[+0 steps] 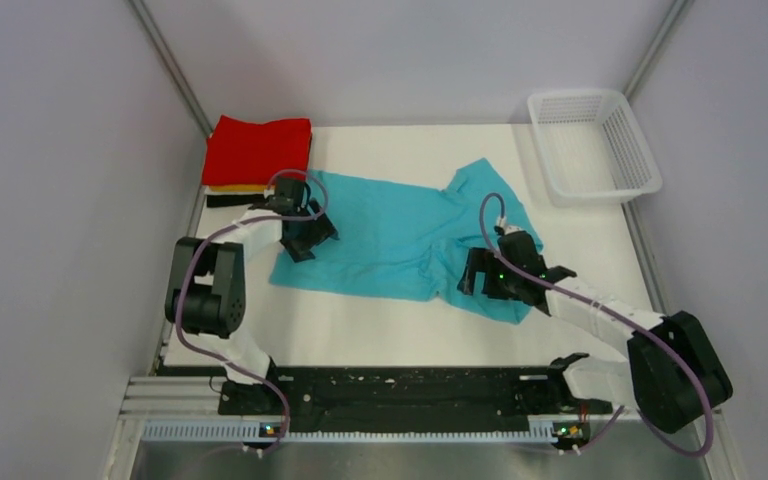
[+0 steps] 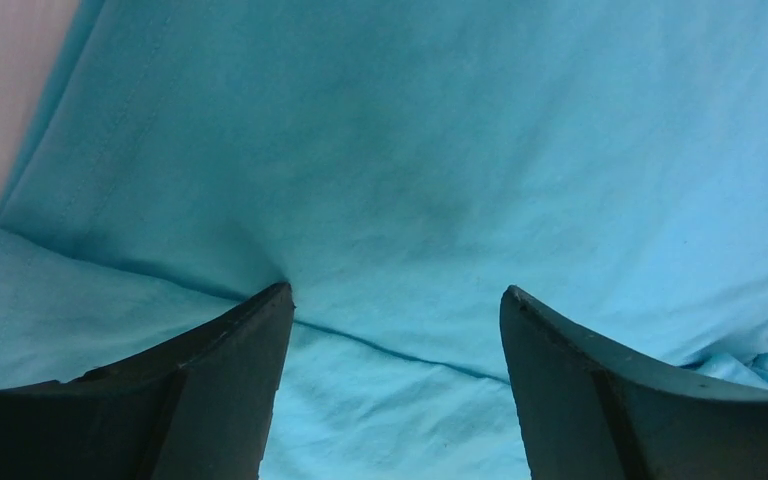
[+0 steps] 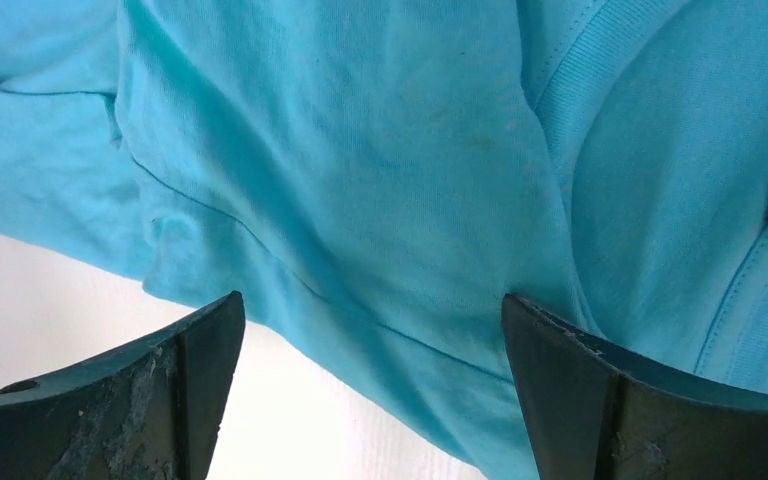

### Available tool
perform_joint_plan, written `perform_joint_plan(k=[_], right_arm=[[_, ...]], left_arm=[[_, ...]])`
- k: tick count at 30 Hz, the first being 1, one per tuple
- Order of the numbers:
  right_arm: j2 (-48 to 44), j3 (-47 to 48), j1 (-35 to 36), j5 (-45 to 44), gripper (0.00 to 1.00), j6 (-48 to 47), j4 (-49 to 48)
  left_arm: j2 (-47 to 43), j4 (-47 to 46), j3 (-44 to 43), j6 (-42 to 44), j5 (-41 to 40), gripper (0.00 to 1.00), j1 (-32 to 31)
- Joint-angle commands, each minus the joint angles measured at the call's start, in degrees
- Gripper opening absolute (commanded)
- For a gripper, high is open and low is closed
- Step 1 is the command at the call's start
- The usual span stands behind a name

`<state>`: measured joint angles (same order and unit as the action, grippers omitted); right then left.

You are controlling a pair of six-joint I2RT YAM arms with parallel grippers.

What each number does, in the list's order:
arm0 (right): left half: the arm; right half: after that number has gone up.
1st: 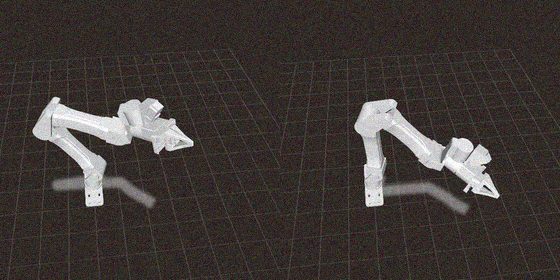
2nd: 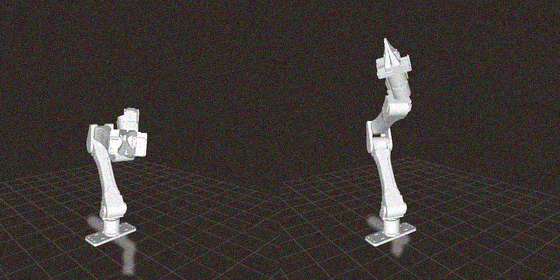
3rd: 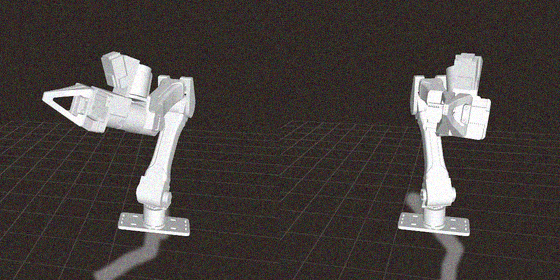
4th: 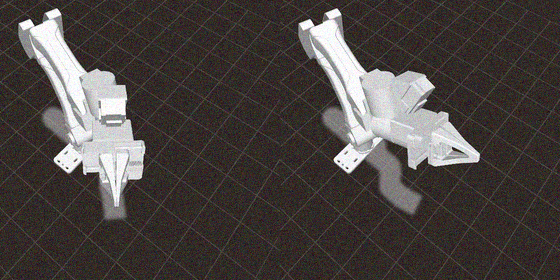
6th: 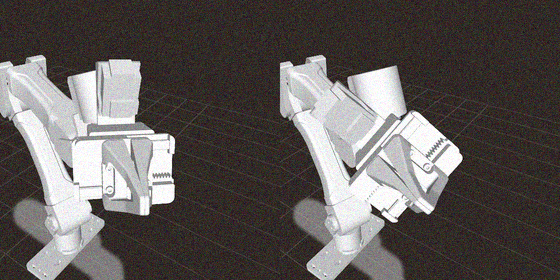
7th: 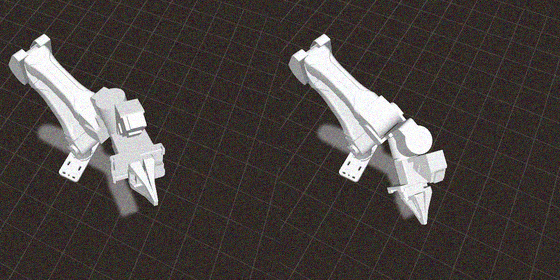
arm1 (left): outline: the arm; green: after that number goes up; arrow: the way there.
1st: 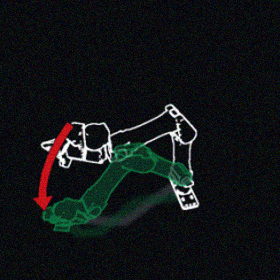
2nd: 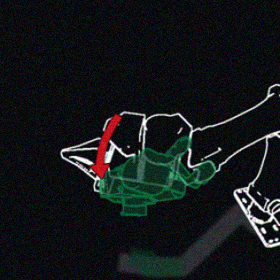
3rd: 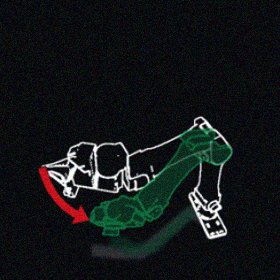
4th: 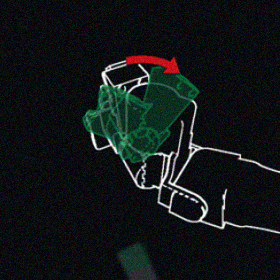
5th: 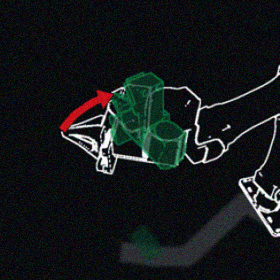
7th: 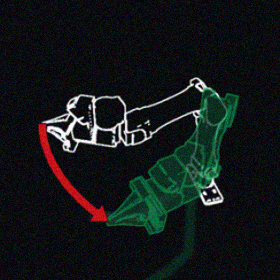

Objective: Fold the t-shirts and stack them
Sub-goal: Fold the flattened tshirt in 1/3 of the way, then grab the side of the flattened tshirt furthest away from the robot with both arms

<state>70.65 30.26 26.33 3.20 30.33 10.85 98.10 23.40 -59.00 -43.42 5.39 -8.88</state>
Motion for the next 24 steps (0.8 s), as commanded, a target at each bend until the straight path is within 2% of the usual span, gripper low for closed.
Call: perform_joint_plan(k=[1, 6, 10, 15, 20, 24], right_arm=[[-3.3, -3.9, -1.5, 0.9, 0.99, 2.6, 8.3], [-7.6, -4.7, -5.3, -0.9, 0.99, 5.1, 13.9], [-10.6, -4.8, -8.4, -2.1, 0.99, 6.1, 16.4], [-11.3, -4.8, -9.0, -3.0, 0.99, 7.7, 18.1], [-13.3, -6.0, -9.0, -4.7, 0.99, 11.0, 20.5], [-17.3, -7.7, -8.9, -4.7, 0.99, 14.4, 22.3]], left_arm=[[0.2, -1.3, 3.6, 0.4, -0.5, 0.8, 0.2], [-4.9, 0.0, 10.9, -0.3, 0.5, 0.79, -0.1], [-13.0, -0.6, 21.4, -3.1, 1.2, 0.79, -0.9], [-23.1, -0.4, 31.0, -7.8, 1.6, 0.8, -3.9], [-33.1, 1.6, 36.8, -12.0, 1.3, 0.8, -6.4], [-38.9, 3.7, 38.3, -12.8, 0.9, 0.8, -7.0]])
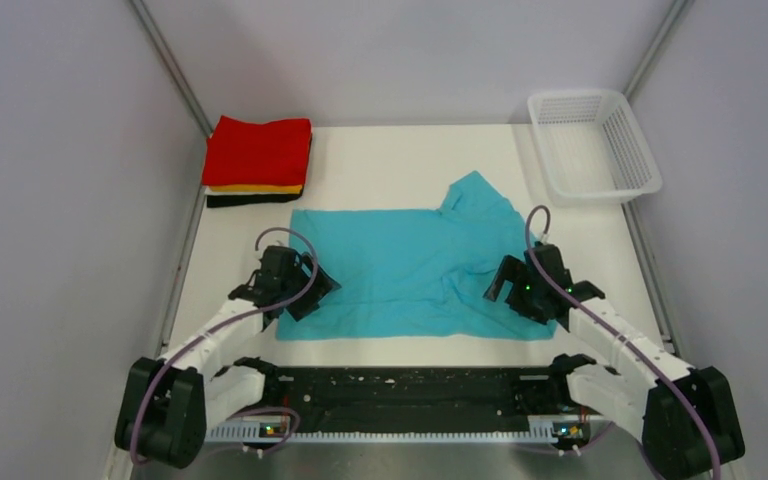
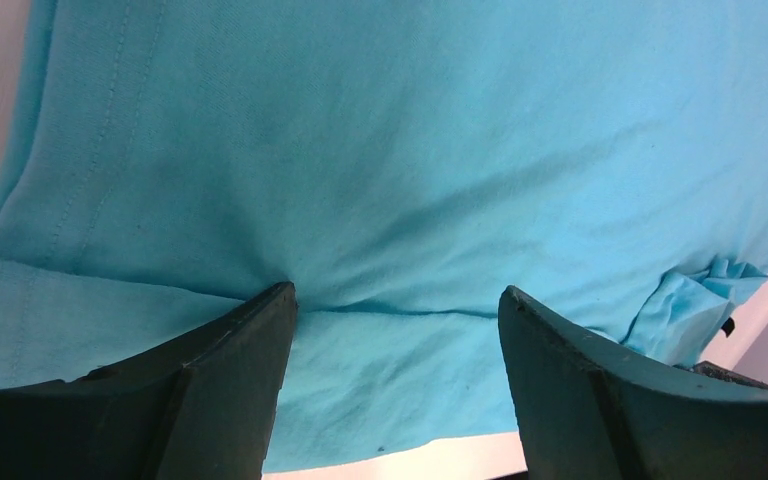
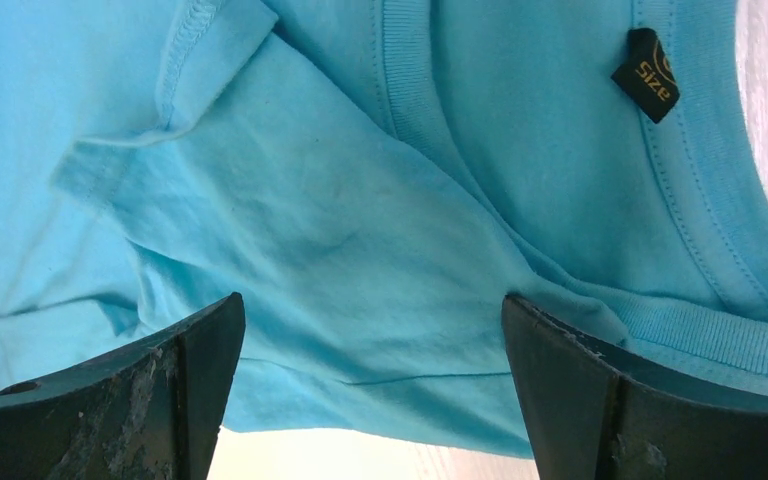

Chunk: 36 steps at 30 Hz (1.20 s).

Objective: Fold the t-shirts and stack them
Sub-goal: Grab the side of the flattened tshirt furthest away from the robot with both arms

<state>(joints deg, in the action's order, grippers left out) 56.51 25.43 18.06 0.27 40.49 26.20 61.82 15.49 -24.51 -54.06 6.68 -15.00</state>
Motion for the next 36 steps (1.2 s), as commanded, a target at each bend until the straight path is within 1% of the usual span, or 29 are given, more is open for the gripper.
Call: perform_joint_plan(k=[1, 5, 9, 11, 15, 17, 18, 19, 21, 23, 24, 26, 31, 34, 36], right_arm=[[-4.5, -3.4, -0.7, -1.6, 0.99, 5.1, 7.1], [-10.4, -4.4, -0.7, -3.0, 0.99, 8.3, 10.6], [-15.6, -5.5, -0.7, -2.0, 0.99, 10.4, 12.4], [-16.4, -4.6, -0.7, -2.7, 0.99, 10.4, 13.1], [-16.6, 1.1, -0.7, -4.9, 0.99, 8.2, 13.0], [-15.8, 5.2, -0.7, -6.0, 0.99, 6.0, 12.5], [-15.0, 7.3, -0.7, -6.5, 0.99, 4.7, 11.8], [-14.2, 9.0, -0.7, -6.8, 0.99, 3.6, 10.7], [-12.2, 11.8, -0.6, -6.9, 0.99, 1.1, 7.5], [-9.8, 13.9, -0.7, -7.4, 0.99, -0.7, 3.5], [-8.5, 14.9, -0.7, -7.8, 0.99, -1.4, 1.7], [-4.7, 17.2, -0.7, -8.3, 0.99, -2.9, -1.0], [3.9, 20.4, -0.7, -8.3, 0.99, -5.0, -6.4], [7.2, 20.7, -0.7, -7.7, 0.99, -6.0, -9.1], [8.7, 20.7, -0.7, -7.3, 0.99, -7.0, -10.4]], left_arm=[[-3.6, 12.6, 3.8, -2.2, -0.9, 0.8, -1.0], [-5.5, 12.8, 4.5, -2.0, -1.5, 0.8, -1.1], [-4.0, 14.0, 1.0, -0.7, -3.5, 0.8, -1.0], [-3.5, 15.2, -1.2, 0.0, -4.3, 0.8, -1.1], [-5.2, 17.6, -6.4, 2.3, -4.1, 0.81, -1.1], [-5.9, 20.2, -10.6, 3.8, -5.7, 0.82, -1.1], [-5.7, 21.4, -13.0, 4.6, -8.1, 0.83, -1.1], [-5.2, 22.0, -15.3, 5.9, -10.4, 0.88, -1.1], [-3.5, 22.1, -19.2, 6.7, -15.1, 0.9, -1.0], [-0.7, 22.0, -22.7, 8.1, -18.5, 0.93, -0.6], [1.1, 22.0, -24.6, 8.9, -19.8, 0.97, -0.2], [5.6, 21.2, -28.8, 10.7, -22.7, 0.99, 1.0], [19.7, 16.1, -36.7, 15.1, -19.7, 0.99, 8.3], [28.6, 13.7, -42.1, 17.3, -22.1, 0.99, 10.6], [34.6, 12.2, -46.4, 19.2, -20.3, 0.99, 12.3]])
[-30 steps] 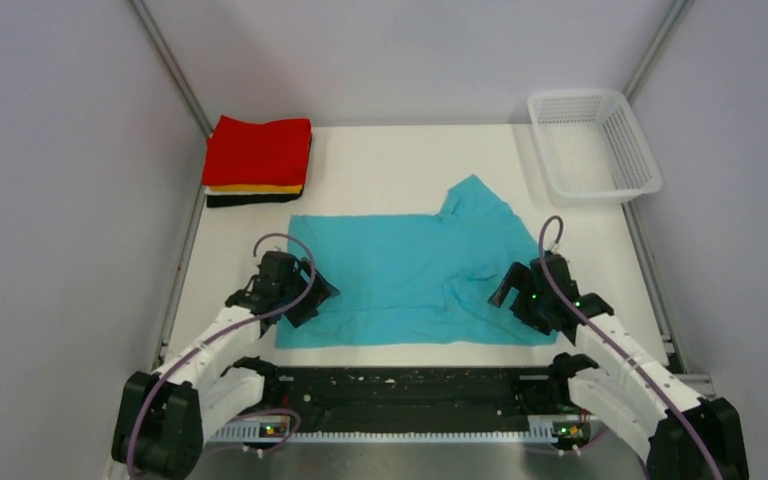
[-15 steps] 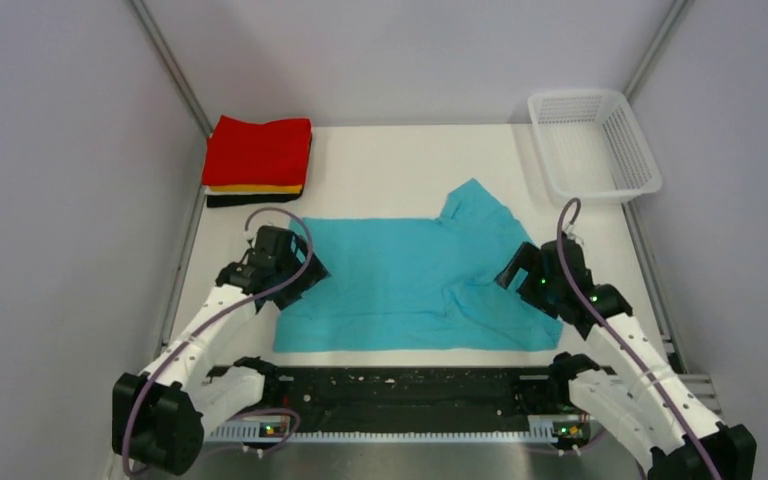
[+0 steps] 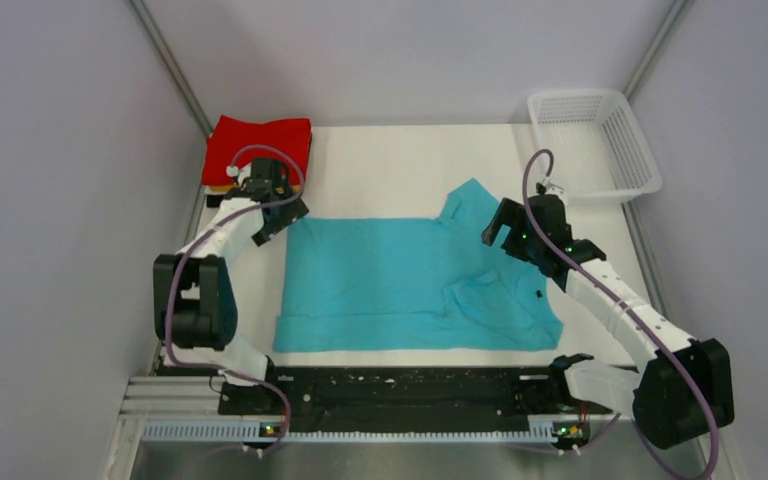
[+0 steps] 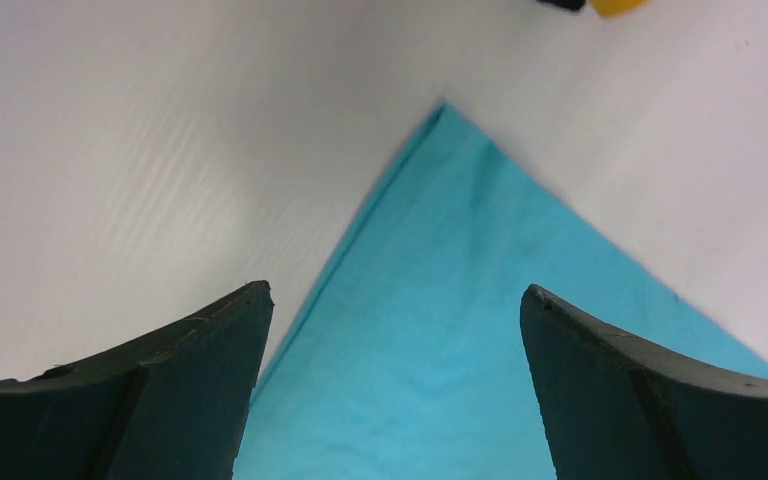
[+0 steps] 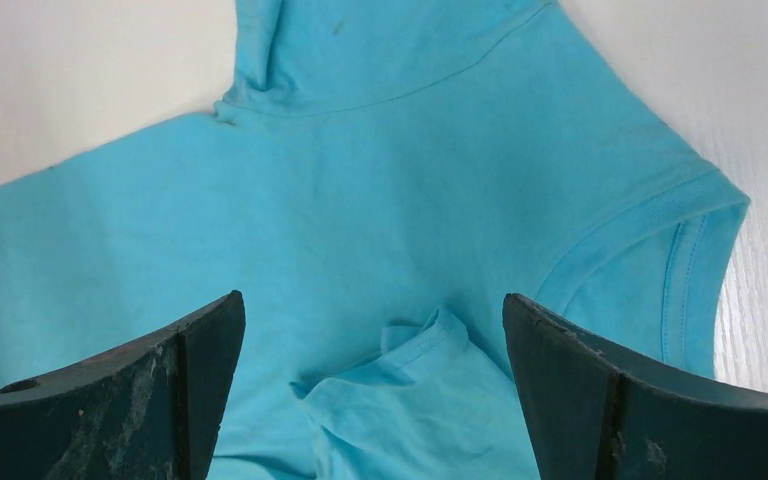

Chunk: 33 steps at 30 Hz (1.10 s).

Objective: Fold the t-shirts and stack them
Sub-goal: Grab the side of the flattened tshirt furthest away from the robot with both arms

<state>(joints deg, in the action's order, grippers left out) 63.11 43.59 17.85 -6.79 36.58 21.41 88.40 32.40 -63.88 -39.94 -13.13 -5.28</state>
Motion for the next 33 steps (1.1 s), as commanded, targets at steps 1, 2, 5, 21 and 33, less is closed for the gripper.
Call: perform_joint_plan(k=[1, 2, 5, 21, 33], right_arm=[[2.7, 2.6, -0.5, -0.2, 0.99, -3.3, -5.8], [3.2, 2.6, -0.5, -0.4, 0.99, -3.2, -5.9], [4.1, 2.3, -0.5, 0.3, 0.99, -3.1, -6.7], [1.8, 0.6, -0.5, 0.8, 0.99, -3.3, -6.8], [1.6, 0.2, -0.5, 0.5, 0.99, -3.4, -6.6]], left_arm=[[12.0, -5.0, -9.3, 5.9, 0.7, 0.99, 3.5], [14.8, -5.2, -11.4, 6.8, 2.5, 0.96, 4.0], [22.9, -0.7, -18.9, 8.8, 6.8, 0.87, 4.9], [28.5, 4.6, -21.1, 9.3, 6.0, 0.39, 4.3], [28.4, 6.5, -20.4, 8.5, 5.0, 0.4, 1.1]])
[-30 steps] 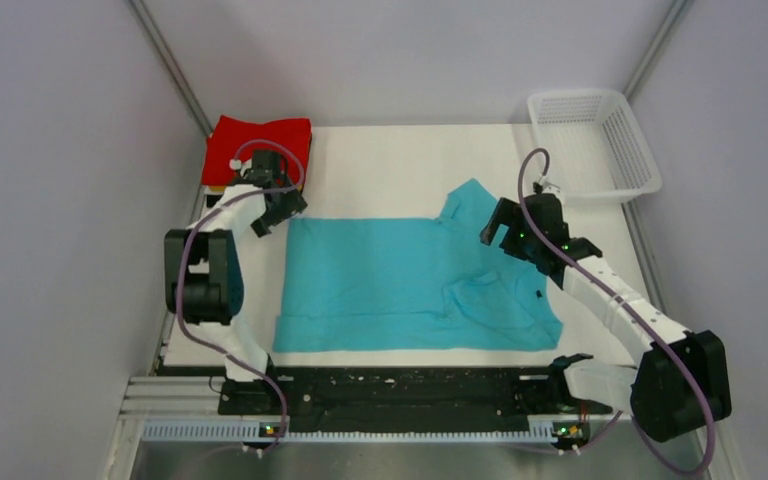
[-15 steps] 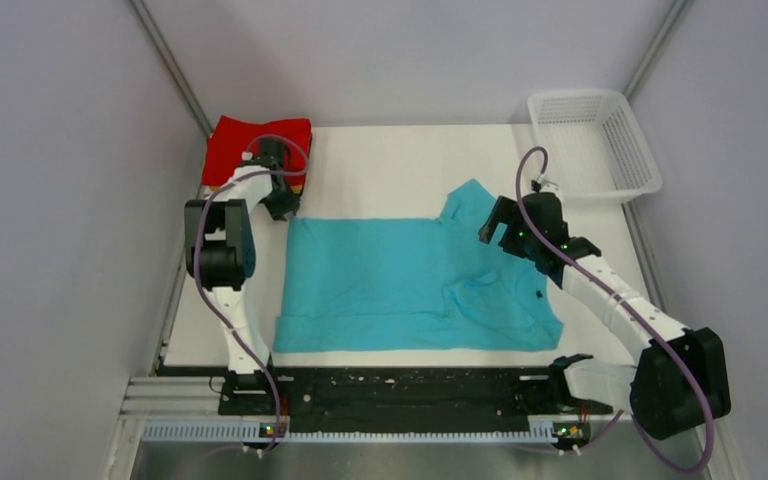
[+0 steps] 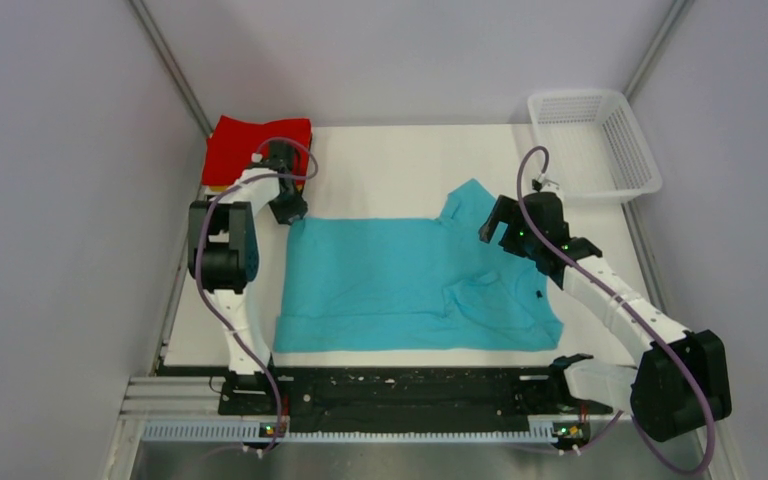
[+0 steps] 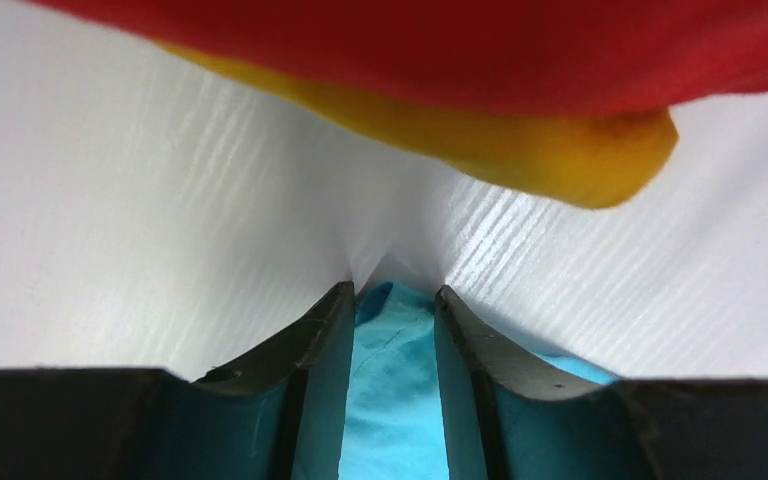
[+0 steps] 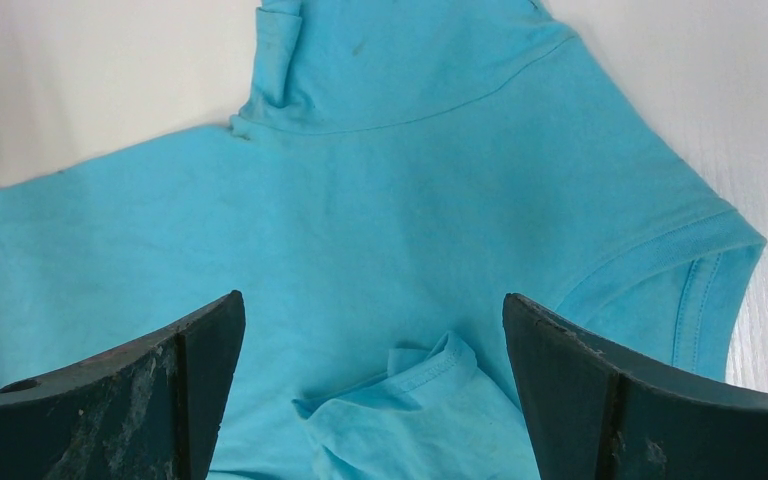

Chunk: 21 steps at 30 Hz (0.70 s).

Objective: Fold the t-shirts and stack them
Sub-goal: Grab the side of the flattened tshirt furthest away from the robot with both arms

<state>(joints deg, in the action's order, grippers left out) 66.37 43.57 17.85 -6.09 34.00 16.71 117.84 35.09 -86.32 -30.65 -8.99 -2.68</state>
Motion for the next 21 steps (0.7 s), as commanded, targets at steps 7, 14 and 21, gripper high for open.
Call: perform_joint_plan(k=[7, 14, 21], right_arm=[[-0.3, 0.8, -0.4, -1.1, 0.99, -0.9, -1.9], [6.1, 4.6, -0.4, -1.3, 0.99, -4.2, -5.8], [22.3, 18.7, -0.5, -2.8, 0.95, -10.0, -9.1]], left_arm=[[-0.1, 5.2, 1.8, -1.9, -0.5, 0.0, -1.5], [-3.8, 4.5, 2.7, -1.2, -1.7, 0.0, -1.5], [-9.8, 2.1, 5.9, -0.5, 0.1, 0.0, -1.6]])
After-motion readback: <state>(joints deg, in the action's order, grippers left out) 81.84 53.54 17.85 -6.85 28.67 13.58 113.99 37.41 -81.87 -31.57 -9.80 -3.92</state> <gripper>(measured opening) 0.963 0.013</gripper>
